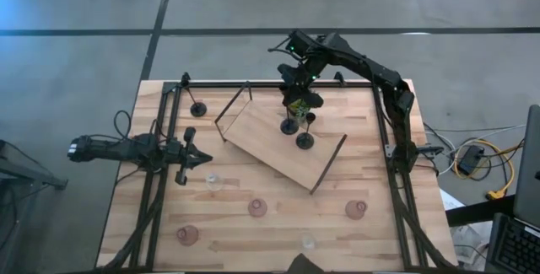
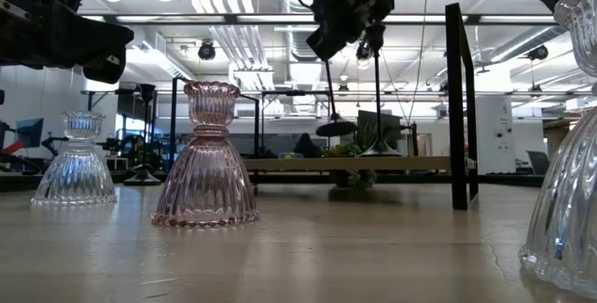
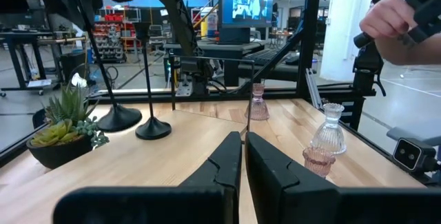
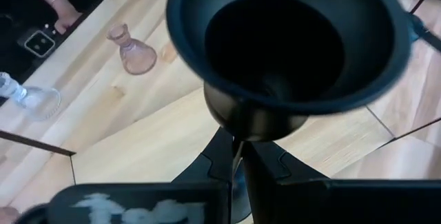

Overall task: Pick & Place candle stick holders
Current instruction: Put the right black candle holder on the shelf

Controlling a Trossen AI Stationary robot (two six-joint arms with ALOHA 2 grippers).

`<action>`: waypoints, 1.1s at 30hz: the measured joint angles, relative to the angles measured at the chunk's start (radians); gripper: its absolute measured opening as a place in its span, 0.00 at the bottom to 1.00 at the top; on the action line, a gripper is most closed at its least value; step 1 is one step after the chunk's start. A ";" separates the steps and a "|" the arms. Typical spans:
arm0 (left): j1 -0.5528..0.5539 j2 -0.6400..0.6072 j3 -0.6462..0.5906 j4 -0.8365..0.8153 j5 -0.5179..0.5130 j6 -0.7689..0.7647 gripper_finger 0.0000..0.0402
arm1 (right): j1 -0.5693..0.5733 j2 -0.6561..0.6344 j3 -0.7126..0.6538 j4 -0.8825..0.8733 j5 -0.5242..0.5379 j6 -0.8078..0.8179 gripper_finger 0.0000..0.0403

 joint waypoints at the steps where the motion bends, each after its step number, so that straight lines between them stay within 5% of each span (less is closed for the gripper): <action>1: 0.000 0.000 0.000 0.000 0.000 0.000 0.06 | 0.000 -0.002 -0.015 0.015 0.000 -0.008 0.02; 9: 0.000 0.000 0.000 0.000 0.000 0.000 0.06 | 0.000 -0.050 -0.151 0.176 0.003 -0.006 0.02; 22: 0.000 0.000 0.000 0.000 0.000 0.000 0.06 | 0.000 -0.340 -0.559 0.531 0.049 0.043 0.02; 33: 0.000 0.000 0.000 0.000 0.000 0.000 0.06 | 0.000 -0.314 -0.575 0.537 0.057 0.038 0.02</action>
